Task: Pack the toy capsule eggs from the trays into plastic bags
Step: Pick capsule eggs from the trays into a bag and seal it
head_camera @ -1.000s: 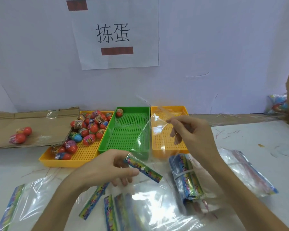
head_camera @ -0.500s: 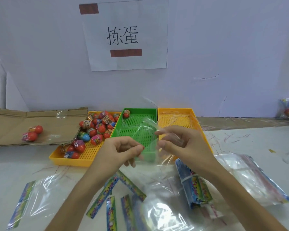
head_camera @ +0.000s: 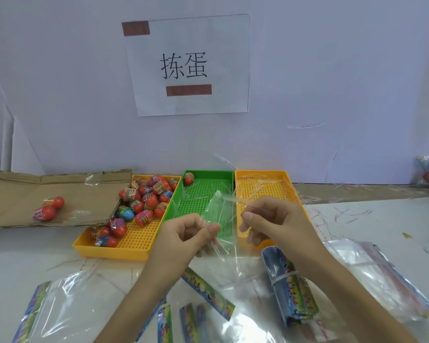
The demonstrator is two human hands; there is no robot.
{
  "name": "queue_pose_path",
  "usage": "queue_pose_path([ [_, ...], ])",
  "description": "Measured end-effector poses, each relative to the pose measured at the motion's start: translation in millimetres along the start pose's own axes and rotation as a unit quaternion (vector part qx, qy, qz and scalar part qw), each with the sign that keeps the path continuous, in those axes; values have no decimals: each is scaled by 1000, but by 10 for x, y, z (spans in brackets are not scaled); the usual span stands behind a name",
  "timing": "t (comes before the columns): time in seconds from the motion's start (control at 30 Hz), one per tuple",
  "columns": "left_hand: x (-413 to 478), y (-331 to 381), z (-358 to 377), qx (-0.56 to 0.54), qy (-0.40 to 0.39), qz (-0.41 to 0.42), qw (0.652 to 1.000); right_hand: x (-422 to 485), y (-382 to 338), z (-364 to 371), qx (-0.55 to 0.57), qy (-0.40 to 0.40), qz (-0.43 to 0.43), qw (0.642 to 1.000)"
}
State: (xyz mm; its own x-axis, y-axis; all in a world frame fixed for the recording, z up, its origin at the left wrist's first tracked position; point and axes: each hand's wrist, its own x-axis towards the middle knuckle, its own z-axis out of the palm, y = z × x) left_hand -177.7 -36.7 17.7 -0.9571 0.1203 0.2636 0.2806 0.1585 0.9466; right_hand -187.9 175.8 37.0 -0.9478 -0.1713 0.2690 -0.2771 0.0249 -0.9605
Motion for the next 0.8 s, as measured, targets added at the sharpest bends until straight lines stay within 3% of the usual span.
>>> queue_pose_path([
  [0.2,-5,24,26,48,18,45,998,3,-14,3,0,8,0,1000],
  [0.37,-33,-37,84,158,50,70,984,3,-28,6,-26,15,-6,1000],
  [0.47,-58,-48,111,251,125,182,943,13,-25,-7,-31,12,-4,999],
  [0.57,-72,-63,115,336,111,320,879,1,-12,13,-43,-24,2,999],
  [0.7,-79,-115,144,368,93,340,860,-23,24,33,-58,-39,7,998],
  [0.8,-81,-114,136,368,87,324,867,-26,40,47,-67,-31,7,997],
])
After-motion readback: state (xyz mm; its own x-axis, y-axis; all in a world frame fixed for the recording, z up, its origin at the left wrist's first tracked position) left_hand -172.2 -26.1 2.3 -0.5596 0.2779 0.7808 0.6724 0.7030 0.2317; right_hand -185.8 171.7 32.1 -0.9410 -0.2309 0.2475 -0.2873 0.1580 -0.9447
